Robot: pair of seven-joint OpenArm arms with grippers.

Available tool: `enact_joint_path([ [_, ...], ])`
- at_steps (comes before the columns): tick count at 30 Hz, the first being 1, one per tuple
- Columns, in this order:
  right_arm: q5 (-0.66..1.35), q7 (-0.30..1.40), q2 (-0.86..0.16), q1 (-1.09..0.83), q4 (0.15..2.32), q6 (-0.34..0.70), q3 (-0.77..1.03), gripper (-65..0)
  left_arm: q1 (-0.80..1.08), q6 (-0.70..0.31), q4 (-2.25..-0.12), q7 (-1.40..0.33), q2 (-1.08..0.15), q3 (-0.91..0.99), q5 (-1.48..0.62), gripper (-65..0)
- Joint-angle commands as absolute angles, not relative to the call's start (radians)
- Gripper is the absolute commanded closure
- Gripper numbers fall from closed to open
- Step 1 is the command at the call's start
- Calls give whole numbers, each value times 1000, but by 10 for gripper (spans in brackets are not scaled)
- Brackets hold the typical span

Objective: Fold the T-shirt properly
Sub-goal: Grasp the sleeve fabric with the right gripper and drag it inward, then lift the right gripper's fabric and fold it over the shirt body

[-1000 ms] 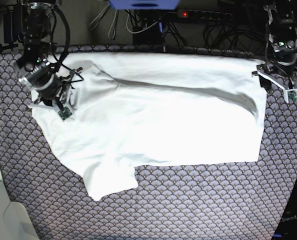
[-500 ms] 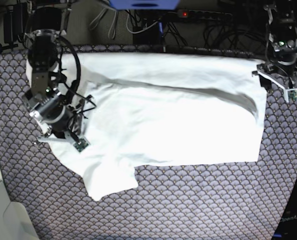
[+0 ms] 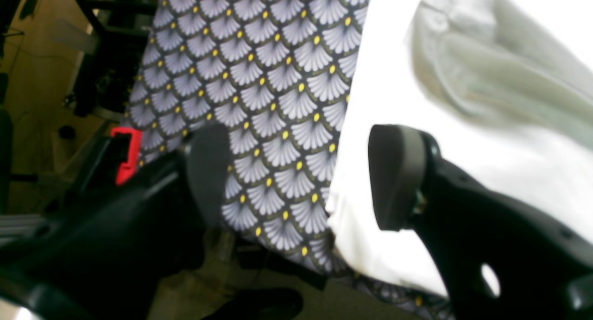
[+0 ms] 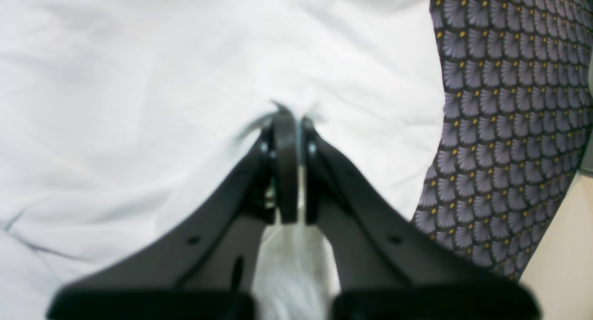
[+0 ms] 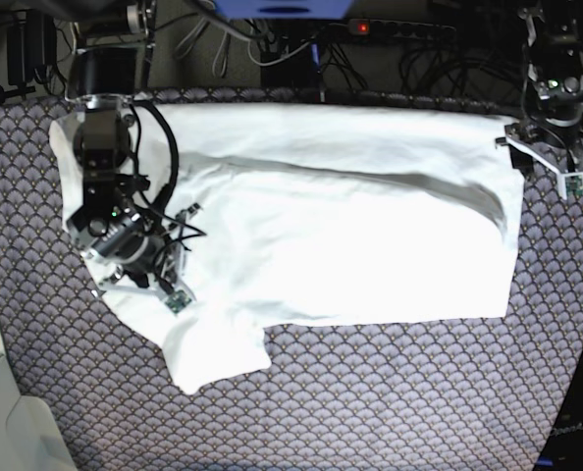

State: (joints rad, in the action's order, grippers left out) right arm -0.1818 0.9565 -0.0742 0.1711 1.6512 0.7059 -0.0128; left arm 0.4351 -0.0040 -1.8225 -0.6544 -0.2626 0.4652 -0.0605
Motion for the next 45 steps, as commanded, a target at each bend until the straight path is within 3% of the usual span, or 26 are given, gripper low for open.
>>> enact_joint_path([
  [1,-176,937,-79,193,1670,698,-8,-1,433,1,-1842,-633,-272,473,-54,-454],
  [16,-177,1007,-99,200,1664,698,-15,-3,433,1,-1842,-633,-272,473,-54,-454],
  [19,-177,1047,-99,213,1662,698,-15,-73,433,1,-1842,-633,-272,473,-54,-454],
  [25,-202,1055,-110,214,1675,698,-15,-305,433,1,-1844,-633,-272,470,-54,-454],
  [31,-205,1059,-114,182,1865,698,-7,-331,433,1,-1844,-633,-272,469,-54,-454],
  [35,-206,1058,-136,74,1975,698,10,-269,433,1,-1844,-630,-271,469,-56,-454],
  [41,-206,1055,-139,-74,1937,698,39,0,426,1,-1844,-627,-271,469,-58,-454],
  [45,-202,1053,-136,-108,1885,698,39,0,426,1,-1844,-627,-271,469,-56,-454],
])
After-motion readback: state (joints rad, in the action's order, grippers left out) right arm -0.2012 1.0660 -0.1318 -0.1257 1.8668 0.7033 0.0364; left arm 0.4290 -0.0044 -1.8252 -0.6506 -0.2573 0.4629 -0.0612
